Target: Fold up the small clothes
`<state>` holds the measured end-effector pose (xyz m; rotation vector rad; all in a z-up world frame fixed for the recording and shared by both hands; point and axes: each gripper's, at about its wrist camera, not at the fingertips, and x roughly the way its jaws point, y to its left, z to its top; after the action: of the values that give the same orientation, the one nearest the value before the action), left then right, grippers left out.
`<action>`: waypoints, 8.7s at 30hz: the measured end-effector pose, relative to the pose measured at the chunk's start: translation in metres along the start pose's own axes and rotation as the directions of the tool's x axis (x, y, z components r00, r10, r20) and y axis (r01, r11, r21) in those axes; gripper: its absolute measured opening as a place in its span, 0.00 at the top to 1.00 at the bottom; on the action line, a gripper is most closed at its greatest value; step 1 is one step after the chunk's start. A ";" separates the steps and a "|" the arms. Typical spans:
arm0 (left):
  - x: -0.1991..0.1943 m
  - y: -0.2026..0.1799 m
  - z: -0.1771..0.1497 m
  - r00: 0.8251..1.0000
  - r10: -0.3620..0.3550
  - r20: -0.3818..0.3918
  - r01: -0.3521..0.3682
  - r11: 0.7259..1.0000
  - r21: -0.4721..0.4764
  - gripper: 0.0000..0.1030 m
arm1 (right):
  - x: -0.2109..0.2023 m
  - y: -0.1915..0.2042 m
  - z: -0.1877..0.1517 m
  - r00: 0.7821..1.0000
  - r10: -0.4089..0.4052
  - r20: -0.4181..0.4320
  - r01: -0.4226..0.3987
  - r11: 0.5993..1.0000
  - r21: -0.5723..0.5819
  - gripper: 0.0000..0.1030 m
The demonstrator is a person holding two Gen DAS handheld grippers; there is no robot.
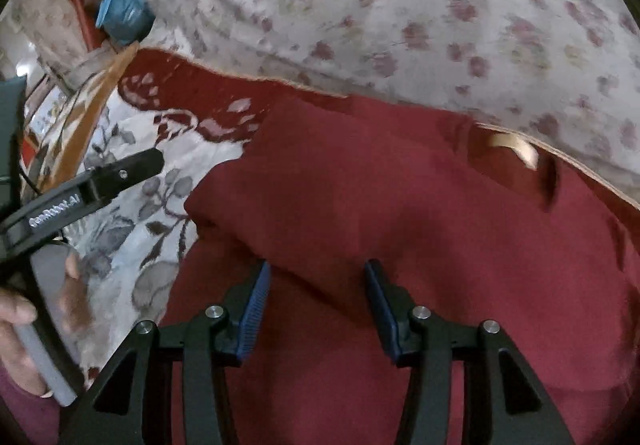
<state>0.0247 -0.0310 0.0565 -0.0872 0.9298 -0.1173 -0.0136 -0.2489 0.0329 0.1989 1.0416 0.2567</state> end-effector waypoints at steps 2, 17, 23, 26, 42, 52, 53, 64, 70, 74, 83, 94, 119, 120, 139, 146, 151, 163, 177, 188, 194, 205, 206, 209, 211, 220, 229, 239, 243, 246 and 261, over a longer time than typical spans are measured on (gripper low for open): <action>0.004 -0.015 -0.004 1.000 -0.022 -0.018 0.023 0.999 0.041 0.00 | -0.019 -0.017 -0.004 0.998 -0.028 0.053 0.025 0.998 0.051 0.46; 0.020 -0.040 -0.022 0.995 0.072 -0.066 -0.061 0.987 0.152 0.00 | -0.094 -0.162 -0.059 0.966 -0.254 0.039 0.227 0.914 0.335 0.37; 0.001 -0.041 -0.020 0.999 0.051 0.006 -0.051 0.989 0.135 0.00 | -0.136 -0.206 -0.056 0.917 -0.392 0.075 0.325 0.843 0.429 0.26; -0.003 -0.039 -0.017 0.999 0.036 0.028 -0.039 0.992 0.122 0.00 | -0.146 -0.243 -0.047 0.887 -0.458 0.061 0.369 0.782 0.502 0.25; 0.012 -0.038 -0.010 0.998 0.061 0.006 -0.061 0.986 0.154 0.00 | -0.093 -0.379 -0.013 0.788 -0.598 -0.145 0.563 0.605 0.563 0.88; -0.001 -0.029 -0.006 0.998 0.041 0.041 -0.045 0.995 0.089 0.00 | -0.206 -0.269 0.009 0.888 -0.384 0.253 0.240 0.856 0.458 0.92; -0.003 -0.028 -0.006 0.998 0.035 0.046 -0.039 0.996 0.077 0.00 | -0.220 -0.241 0.010 0.898 -0.315 0.306 0.175 0.897 0.407 0.92; -0.020 -0.027 -0.009 0.991 -0.109 0.077 0.106 0.993 0.047 0.00 | -0.127 -0.058 -0.051 0.992 -0.059 0.111 0.052 0.996 0.066 0.42; -0.022 -0.044 -0.015 0.979 -0.197 0.047 0.193 0.977 0.088 0.00 | -0.129 -0.075 -0.082 0.987 -0.040 0.152 0.011 0.982 0.189 0.36; -0.015 -0.073 -0.016 0.982 -0.190 -0.008 0.189 0.970 0.154 0.00 | -0.147 -0.096 -0.083 0.974 -0.050 0.219 -0.006 0.968 0.250 0.28; 0.041 -0.163 -0.023 0.984 -0.114 -0.134 0.155 0.920 0.361 0.42 | -0.159 -0.133 -0.093 0.965 -0.088 0.246 0.001 0.943 0.334 0.27; -0.016 -0.145 0.015 0.975 -0.220 -0.021 0.217 0.937 0.274 0.89 | -0.180 -0.166 -0.101 0.928 -0.226 0.296 0.081 0.898 0.432 0.25; 0.000 -0.093 -0.011 0.982 -0.190 -0.017 0.189 0.961 0.200 0.88 | -0.132 -0.148 -0.090 0.873 -0.473 0.118 0.453 0.877 0.157 0.90; 0.000 -0.090 -0.012 0.981 -0.190 -0.020 0.191 0.962 0.198 0.87 | -0.136 -0.150 -0.093 0.886 -0.451 0.111 0.431 0.887 0.167 0.90; 0.022 -0.090 -0.020 0.989 -0.125 -0.081 0.139 0.971 0.194 0.68 | -0.152 -0.191 -0.078 0.928 -0.356 0.105 0.297 0.882 0.366 0.11; 0.027 -0.099 -0.022 0.993 -0.093 -0.071 0.107 0.966 0.237 0.60 | -0.096 -0.229 -0.072 0.952 -0.288 0.102 0.216 0.871 0.441 0.84; 0.037 -0.108 -0.026 0.997 -0.027 -0.069 0.046 0.958 0.284 0.56 | -0.119 -0.222 -0.064 0.887 -0.416 0.202 0.314 0.862 0.398 0.87; 0.022 -0.101 -0.023 0.997 -0.073 -0.032 0.078 0.974 0.212 0.34 | -0.145 -0.188 -0.081 0.895 -0.416 0.159 0.327 0.856 0.400 0.46; 0.037 -0.104 -0.022 0.997 -0.022 -0.071 0.039 0.969 0.244 0.30 | -0.097 -0.188 -0.085 0.940 -0.339 0.041 0.301 0.880 0.368 0.47; 0.011 -0.096 -0.034 0.999 -0.007 -0.050 0.020 0.963 0.269 0.28 | -0.122 -0.172 -0.097 0.942 -0.333 0.041 0.297 0.886 0.357 0.42; -0.021 -0.081 -0.048 0.995 -0.052 -0.086 0.071 0.968 0.239 0.27 | -0.165 -0.152 -0.144 0.938 -0.327 0.114 0.255 0.876 0.410 0.22; -0.080 -0.052 -0.117 0.992 -0.069 -0.110 0.095 0.963 0.253 0.22 | -0.128 -0.138 -0.184 0.951 -0.307 0.035 0.282 0.908 0.309 0.78; -0.086 -0.047 -0.122 0.993 -0.064 -0.104 0.089 0.963 0.255 0.22 | -0.131 -0.139 -0.183 0.952 -0.304 0.044 0.276 0.910 0.308 0.93; -0.103 -0.029 -0.136 0.994 -0.057 -0.093 0.079 0.965 0.249 0.22 | -0.151 -0.144 -0.188 0.952 -0.290 0.096 0.243 0.910 0.335 0.93; -0.109 -0.020 -0.143 0.993 -0.055 -0.104 0.079 0.966 0.244 0.22 | -0.151 -0.148 -0.190 0.955 -0.283 0.088 0.237 0.908 0.347 0.94; -0.130 0.010 -0.177 0.978 -0.105 -0.180 0.137 0.975 0.173 0.22 | -0.181 -0.093 -0.233 0.980 -0.177 0.088 0.144 0.945 0.295 0.52; -0.132 0.003 -0.216 0.962 -0.100 -0.256 0.160 0.961 0.227 0.22 | -0.185 -0.057 -0.320 0.996 -0.072 -0.058 0.084 0.969 0.234 0.39; -0.138 0.001 -0.234 0.954 -0.083 -0.287 0.157 0.957 0.245 0.22 | -0.164 -0.042 -0.334 0.998 0.051 -0.047 -0.041 0.980 0.194 0.38; -0.143 0.000 -0.236 0.947 -0.099 -0.306 0.172 0.960 0.222 0.22 | -0.157 -0.045 -0.330 0.996 0.065 -0.062 -0.050 0.976 0.211 0.35; -0.143 -0.004 -0.239 0.945 -0.093 -0.314 0.174 0.954 0.243 0.22 | -0.154 -0.046 -0.327 0.995 0.085 -0.059 -0.070 0.973 0.219 0.27; -0.143 -0.015 -0.244 0.940 -0.074 -0.333 0.171 0.947 0.273 0.22 | -0.160 -0.038 -0.325 0.995 0.064 -0.078 -0.051 0.986 0.157 0.44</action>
<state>-0.2572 -0.0321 0.0264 0.1598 1.2208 -0.3977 -0.3685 -0.3207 -0.0057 0.3617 1.1397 0.2378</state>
